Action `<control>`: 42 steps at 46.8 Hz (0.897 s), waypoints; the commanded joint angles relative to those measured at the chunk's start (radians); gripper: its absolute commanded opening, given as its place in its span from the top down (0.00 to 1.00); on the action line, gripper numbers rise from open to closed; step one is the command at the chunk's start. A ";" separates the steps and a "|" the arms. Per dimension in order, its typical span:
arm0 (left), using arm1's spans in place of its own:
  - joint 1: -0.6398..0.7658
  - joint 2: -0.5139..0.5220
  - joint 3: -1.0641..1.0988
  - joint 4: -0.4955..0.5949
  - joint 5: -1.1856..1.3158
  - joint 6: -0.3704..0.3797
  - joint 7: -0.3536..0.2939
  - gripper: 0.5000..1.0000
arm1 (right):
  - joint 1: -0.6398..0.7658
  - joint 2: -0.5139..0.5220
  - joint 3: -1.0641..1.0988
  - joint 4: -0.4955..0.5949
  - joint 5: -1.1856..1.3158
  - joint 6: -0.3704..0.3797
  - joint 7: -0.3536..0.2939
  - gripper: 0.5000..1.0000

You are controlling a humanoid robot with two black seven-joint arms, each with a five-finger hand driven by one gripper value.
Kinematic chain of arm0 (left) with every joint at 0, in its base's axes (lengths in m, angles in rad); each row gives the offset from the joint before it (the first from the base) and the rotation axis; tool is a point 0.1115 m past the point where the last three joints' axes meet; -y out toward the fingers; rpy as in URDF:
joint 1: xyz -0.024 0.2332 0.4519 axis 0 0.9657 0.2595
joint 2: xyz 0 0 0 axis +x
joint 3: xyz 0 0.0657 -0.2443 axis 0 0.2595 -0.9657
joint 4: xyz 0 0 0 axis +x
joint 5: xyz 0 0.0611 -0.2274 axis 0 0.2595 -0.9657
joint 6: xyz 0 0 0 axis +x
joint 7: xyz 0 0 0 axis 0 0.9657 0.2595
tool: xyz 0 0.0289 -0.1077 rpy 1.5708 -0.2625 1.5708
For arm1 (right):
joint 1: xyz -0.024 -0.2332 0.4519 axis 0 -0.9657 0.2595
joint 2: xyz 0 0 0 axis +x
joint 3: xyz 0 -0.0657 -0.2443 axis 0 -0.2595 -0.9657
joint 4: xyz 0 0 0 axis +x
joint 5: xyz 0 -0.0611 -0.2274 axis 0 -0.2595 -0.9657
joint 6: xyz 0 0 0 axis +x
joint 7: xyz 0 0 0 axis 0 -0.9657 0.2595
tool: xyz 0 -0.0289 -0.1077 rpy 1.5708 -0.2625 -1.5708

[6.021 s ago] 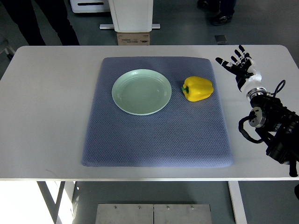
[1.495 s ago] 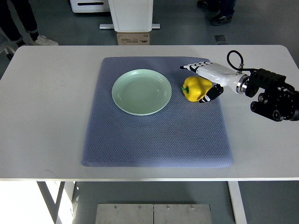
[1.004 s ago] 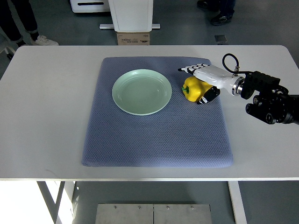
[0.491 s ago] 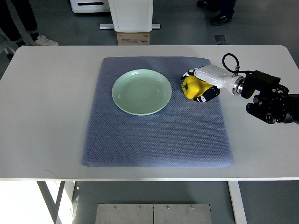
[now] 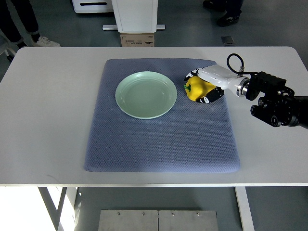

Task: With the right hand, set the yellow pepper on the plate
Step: 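Close the right hand fingers around the yellow pepper, then carry the pepper with the right hand over the green plate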

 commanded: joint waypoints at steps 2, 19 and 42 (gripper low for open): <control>0.000 0.000 -0.001 0.000 0.000 0.001 0.000 0.00 | -0.001 0.002 0.001 -0.008 0.004 -0.011 0.000 1.00; 0.000 0.000 -0.001 0.000 0.000 -0.001 0.000 0.00 | 0.002 0.002 0.001 -0.011 0.005 -0.036 0.000 1.00; 0.000 0.000 0.001 0.000 0.000 0.001 0.000 0.00 | 0.047 -0.011 -0.001 -0.010 0.005 -0.031 0.000 1.00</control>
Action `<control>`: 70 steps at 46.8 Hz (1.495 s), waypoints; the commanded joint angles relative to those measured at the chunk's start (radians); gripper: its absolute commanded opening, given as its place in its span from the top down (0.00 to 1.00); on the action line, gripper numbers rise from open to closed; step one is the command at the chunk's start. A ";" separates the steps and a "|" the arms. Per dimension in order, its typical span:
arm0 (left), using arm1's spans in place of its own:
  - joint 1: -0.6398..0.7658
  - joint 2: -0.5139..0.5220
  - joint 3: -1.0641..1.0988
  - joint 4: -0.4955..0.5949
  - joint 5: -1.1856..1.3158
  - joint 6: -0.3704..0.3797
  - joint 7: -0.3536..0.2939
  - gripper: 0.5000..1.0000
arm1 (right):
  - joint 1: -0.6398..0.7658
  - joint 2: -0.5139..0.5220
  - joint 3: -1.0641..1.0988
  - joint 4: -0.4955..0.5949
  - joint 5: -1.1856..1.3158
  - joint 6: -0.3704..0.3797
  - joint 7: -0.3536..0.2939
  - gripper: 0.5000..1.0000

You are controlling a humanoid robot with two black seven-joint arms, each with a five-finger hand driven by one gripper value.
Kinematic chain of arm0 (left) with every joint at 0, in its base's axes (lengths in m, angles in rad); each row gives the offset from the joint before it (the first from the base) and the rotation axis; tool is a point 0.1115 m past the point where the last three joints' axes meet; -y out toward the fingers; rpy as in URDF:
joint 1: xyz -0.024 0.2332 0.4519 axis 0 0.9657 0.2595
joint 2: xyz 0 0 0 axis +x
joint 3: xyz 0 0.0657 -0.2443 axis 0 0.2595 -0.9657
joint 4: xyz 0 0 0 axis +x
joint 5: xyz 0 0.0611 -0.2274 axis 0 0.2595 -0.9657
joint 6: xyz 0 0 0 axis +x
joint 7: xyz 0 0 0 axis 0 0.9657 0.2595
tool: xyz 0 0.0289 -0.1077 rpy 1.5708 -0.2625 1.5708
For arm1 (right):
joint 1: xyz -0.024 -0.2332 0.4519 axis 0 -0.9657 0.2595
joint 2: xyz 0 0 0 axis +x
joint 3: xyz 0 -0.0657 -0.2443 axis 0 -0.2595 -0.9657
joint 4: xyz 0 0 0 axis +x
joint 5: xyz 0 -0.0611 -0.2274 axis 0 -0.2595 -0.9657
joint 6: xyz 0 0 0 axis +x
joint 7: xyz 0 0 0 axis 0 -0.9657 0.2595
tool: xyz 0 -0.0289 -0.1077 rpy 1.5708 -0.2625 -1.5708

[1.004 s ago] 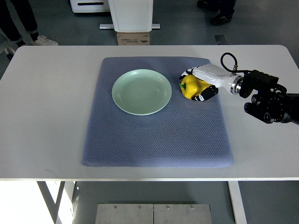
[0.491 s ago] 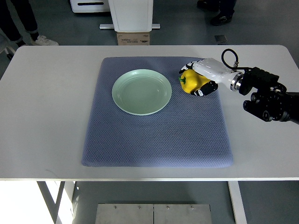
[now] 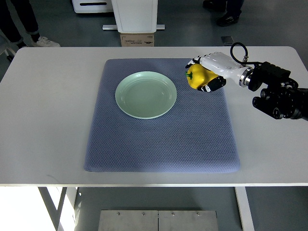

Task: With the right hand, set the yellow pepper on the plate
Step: 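Carry the pepper with the right hand over the green plate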

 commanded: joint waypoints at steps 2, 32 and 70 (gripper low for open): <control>0.000 0.000 -0.001 0.000 0.000 -0.001 0.000 0.00 | 0.010 0.003 0.000 0.003 0.000 0.000 0.000 1.00; 0.000 0.000 -0.001 0.000 0.000 0.000 0.000 0.00 | 0.042 0.128 0.000 0.005 0.001 0.003 0.000 1.00; 0.000 0.000 0.001 0.000 0.000 0.000 0.000 0.00 | 0.051 0.128 0.014 0.014 0.009 0.014 0.000 1.00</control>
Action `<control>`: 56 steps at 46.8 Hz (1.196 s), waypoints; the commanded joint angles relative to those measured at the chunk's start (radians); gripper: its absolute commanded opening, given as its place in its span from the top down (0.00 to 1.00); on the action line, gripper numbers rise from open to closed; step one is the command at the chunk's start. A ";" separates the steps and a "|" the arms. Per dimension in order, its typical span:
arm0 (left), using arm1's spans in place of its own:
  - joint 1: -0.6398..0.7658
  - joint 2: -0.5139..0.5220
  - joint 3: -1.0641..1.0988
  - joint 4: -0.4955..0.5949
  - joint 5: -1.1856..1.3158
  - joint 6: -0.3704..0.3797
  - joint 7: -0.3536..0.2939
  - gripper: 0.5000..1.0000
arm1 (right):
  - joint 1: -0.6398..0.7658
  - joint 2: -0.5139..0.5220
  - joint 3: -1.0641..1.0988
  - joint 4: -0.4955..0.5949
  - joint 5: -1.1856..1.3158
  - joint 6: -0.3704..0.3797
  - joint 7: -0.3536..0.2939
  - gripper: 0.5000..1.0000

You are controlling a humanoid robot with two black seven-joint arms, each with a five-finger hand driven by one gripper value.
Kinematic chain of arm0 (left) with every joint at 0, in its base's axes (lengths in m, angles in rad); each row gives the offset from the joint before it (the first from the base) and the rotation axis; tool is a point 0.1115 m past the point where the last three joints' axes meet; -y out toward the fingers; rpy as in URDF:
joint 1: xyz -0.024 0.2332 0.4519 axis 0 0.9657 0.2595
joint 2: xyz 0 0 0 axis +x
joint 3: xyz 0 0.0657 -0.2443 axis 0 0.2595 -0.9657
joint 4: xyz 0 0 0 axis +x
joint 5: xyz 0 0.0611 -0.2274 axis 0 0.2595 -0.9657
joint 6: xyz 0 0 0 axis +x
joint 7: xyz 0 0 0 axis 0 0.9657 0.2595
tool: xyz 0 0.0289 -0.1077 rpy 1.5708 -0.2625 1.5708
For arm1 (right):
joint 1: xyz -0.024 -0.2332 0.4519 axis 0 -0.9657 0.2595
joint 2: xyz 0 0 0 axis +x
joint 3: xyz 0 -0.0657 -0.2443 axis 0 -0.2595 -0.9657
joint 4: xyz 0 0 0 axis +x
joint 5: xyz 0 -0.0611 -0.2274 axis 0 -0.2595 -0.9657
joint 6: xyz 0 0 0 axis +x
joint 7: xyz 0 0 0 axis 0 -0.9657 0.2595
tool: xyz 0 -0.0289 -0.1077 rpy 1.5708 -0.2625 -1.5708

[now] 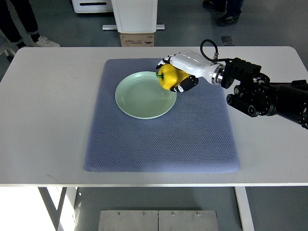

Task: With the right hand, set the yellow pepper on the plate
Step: 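Carry the pepper with the right hand over the green plate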

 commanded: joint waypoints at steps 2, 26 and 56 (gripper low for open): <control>0.000 0.000 0.000 0.000 0.000 0.001 0.000 0.00 | 0.001 0.000 0.015 0.004 0.005 -0.002 0.000 1.00; 0.000 0.000 0.000 0.000 0.000 0.001 0.000 0.00 | 0.002 0.000 0.198 0.112 0.005 0.034 0.000 1.00; 0.000 0.000 0.000 0.000 0.000 0.001 0.000 0.00 | -0.001 0.000 0.209 0.218 0.005 0.048 0.000 0.64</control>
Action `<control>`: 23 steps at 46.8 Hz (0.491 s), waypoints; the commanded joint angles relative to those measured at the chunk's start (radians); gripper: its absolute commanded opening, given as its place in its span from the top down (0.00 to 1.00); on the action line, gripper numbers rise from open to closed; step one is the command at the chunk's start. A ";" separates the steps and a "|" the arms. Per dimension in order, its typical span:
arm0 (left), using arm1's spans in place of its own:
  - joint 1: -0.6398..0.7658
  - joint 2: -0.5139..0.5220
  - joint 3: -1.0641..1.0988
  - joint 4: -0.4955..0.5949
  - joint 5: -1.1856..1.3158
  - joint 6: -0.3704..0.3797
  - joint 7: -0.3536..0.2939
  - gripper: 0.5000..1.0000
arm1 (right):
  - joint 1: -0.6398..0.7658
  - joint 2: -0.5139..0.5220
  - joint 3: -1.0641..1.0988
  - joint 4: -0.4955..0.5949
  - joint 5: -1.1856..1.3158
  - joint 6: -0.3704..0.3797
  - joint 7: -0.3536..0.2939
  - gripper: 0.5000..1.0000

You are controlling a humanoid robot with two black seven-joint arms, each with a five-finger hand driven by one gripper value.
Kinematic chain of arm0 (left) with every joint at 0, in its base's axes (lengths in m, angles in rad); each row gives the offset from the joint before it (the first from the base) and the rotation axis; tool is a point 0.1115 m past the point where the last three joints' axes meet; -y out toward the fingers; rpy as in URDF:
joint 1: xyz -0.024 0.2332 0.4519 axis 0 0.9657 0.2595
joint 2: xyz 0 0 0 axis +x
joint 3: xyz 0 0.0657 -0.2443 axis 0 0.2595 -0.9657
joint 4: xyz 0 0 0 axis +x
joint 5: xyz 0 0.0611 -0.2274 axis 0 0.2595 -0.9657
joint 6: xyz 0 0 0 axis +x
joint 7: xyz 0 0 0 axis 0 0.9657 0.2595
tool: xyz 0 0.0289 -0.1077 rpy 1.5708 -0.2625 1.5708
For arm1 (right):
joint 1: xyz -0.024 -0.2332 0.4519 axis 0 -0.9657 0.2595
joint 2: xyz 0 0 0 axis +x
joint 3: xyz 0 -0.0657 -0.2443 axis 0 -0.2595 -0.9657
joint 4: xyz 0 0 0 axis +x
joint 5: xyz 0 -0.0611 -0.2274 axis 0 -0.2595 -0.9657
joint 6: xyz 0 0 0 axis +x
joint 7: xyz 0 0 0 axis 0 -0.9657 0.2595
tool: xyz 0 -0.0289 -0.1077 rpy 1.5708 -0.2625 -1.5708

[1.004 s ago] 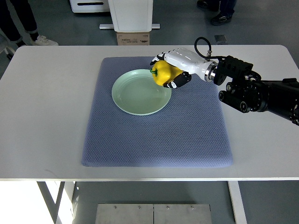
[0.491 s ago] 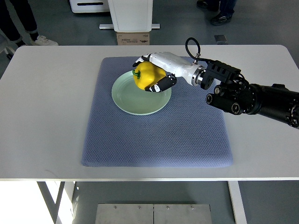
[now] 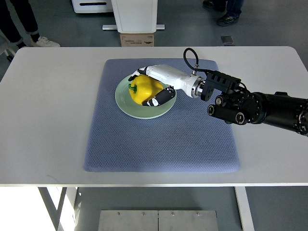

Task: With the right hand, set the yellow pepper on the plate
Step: 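Lower the pepper onto the plate and open the right hand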

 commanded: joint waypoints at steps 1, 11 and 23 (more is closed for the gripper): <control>0.000 0.000 0.000 0.000 0.000 -0.001 0.000 0.00 | -0.003 0.000 0.008 0.002 0.000 0.000 0.000 0.53; 0.000 0.000 0.000 0.000 0.000 0.000 0.000 0.00 | -0.016 0.000 0.024 0.024 0.000 0.000 0.000 0.01; 0.000 0.000 -0.001 0.000 0.000 -0.001 0.000 0.00 | -0.016 0.000 0.038 0.036 0.000 0.000 0.000 0.00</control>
